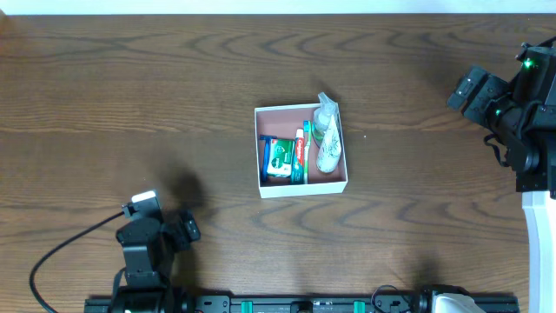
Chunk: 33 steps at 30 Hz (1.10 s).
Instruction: Pack container
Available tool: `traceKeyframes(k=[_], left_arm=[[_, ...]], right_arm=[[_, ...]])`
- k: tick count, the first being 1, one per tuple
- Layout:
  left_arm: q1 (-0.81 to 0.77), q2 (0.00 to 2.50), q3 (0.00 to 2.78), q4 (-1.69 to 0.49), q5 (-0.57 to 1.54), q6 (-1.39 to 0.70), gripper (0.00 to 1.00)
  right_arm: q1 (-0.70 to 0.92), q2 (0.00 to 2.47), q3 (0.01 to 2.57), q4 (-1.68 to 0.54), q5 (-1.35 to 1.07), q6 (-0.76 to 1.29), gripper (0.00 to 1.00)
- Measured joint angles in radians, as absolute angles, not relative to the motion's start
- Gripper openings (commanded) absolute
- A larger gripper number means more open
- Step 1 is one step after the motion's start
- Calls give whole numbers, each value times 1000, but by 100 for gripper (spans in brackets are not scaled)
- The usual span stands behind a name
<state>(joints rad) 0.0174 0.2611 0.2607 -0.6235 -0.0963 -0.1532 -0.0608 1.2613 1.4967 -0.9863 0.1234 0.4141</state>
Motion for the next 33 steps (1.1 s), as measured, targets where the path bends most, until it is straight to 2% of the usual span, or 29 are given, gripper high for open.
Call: traceKeyframes(k=[14, 33], left_arm=[[18, 130, 168, -619, -84, -165, 98], [18, 127, 168, -620, -81, -169, 98]], right_arm=[[-61, 1261, 1497, -986, 123, 414, 99], [-61, 1261, 1497, -987, 123, 414, 99]])
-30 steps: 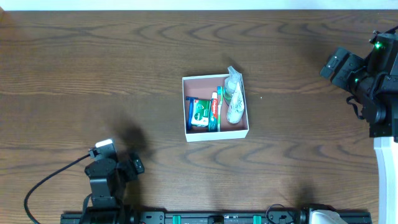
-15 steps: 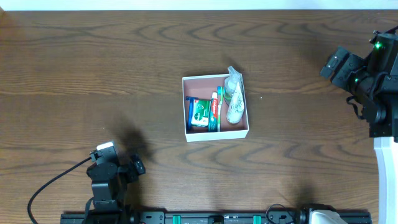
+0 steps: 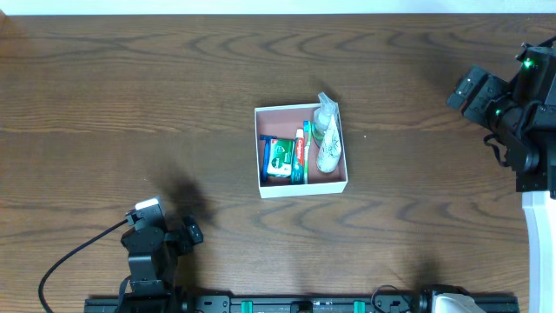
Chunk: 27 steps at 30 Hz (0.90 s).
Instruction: Pack container
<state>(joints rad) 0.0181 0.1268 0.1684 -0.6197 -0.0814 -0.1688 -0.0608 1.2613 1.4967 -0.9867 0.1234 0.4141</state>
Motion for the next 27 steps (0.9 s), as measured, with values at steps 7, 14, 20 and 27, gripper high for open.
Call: traceKeyframes(k=[7, 14, 20, 27], left_arm=[[18, 127, 168, -620, -81, -169, 98], [18, 127, 168, -620, -81, -169, 98], [18, 127, 168, -620, -81, -175, 98], [18, 127, 168, -619, -81, -179, 98]], right_arm=[[-61, 1261, 1497, -986, 123, 414, 99], [-61, 1261, 1497, -1015, 124, 413, 99], [-61, 1245, 1483, -1054, 135, 349, 99], [-61, 975, 1201, -926, 136, 266, 99]])
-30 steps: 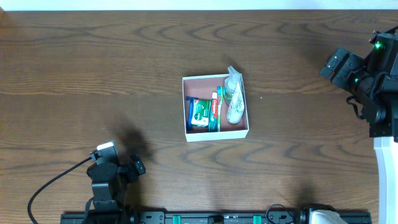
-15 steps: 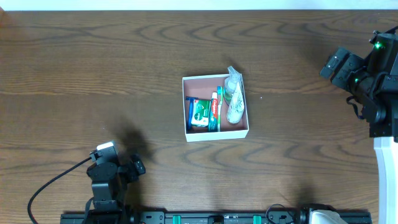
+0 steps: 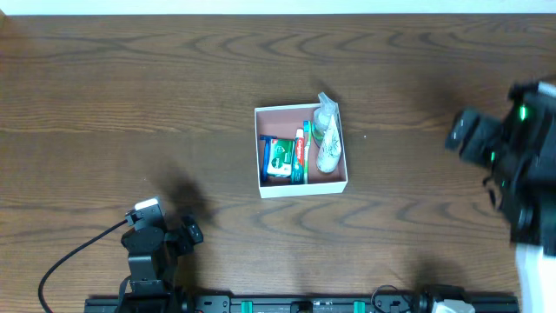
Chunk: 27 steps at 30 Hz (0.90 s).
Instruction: Pack container
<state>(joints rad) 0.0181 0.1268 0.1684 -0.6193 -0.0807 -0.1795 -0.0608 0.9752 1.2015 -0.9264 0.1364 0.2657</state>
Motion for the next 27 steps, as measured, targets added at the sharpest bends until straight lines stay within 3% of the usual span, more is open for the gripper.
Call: traceKeyframes(k=[6, 15, 27], left_arm=[[18, 127, 168, -619, -81, -179, 98], [18, 127, 168, -619, -81, -179, 98], [18, 127, 168, -620, -81, -179, 98]], right_arm=[[-61, 659, 838, -844, 133, 248, 99], [-61, 295, 491, -821, 118, 244, 99], [-61, 75, 201, -659, 97, 244, 99]])
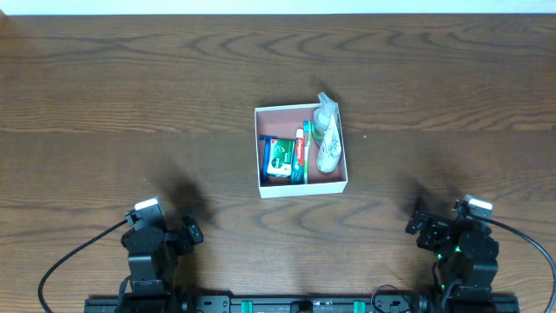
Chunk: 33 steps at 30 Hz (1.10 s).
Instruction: Pack container
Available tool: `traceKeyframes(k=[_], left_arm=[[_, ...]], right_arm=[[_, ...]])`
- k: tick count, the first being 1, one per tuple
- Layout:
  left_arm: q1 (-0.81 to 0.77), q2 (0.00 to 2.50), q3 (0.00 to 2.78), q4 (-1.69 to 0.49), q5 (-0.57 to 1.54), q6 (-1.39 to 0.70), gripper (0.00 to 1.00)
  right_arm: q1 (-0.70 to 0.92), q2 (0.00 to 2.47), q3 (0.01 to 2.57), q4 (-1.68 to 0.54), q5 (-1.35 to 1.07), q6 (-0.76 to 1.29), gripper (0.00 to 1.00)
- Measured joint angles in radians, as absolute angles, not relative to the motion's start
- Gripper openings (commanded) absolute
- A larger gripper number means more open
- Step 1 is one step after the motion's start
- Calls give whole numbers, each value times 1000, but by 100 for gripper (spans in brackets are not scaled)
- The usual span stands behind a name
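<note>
A white open box (259,152) stands at the table's middle. Inside lie a green soap packet (279,158), a red-and-green toothpaste tube (300,154) and a white bottle (327,146) with its clear top poking over the far rim. My left gripper (188,233) is folded back at the near left edge and my right gripper (419,231) at the near right edge. Both are far from the box, and their fingers look closed together with nothing in them.
Dark wooden tabletop (130,96) spreads all around the box. A black rail (304,304) with the arm bases runs along the near edge. A black cable (61,252) loops from the left arm.
My right arm was at the far right edge of the table and is now folded back at the near right edge. The left arm and the box contents have not moved.
The box held the soap, toothpaste and bottle at every moment. My left arm first sat slightly raised at the near left, then lower in its folded pose, and has stayed there. My right arm stayed high at the right edge, then came down to the near edge.
</note>
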<state>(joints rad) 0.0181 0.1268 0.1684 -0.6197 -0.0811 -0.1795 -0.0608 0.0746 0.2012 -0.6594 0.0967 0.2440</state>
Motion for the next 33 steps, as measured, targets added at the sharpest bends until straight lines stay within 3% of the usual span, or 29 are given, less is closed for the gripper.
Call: traceKeyframes(k=[33], left_arm=[[18, 127, 168, -620, -81, -179, 98]], right_arm=[[-61, 69, 157, -635, 75, 244, 99]])
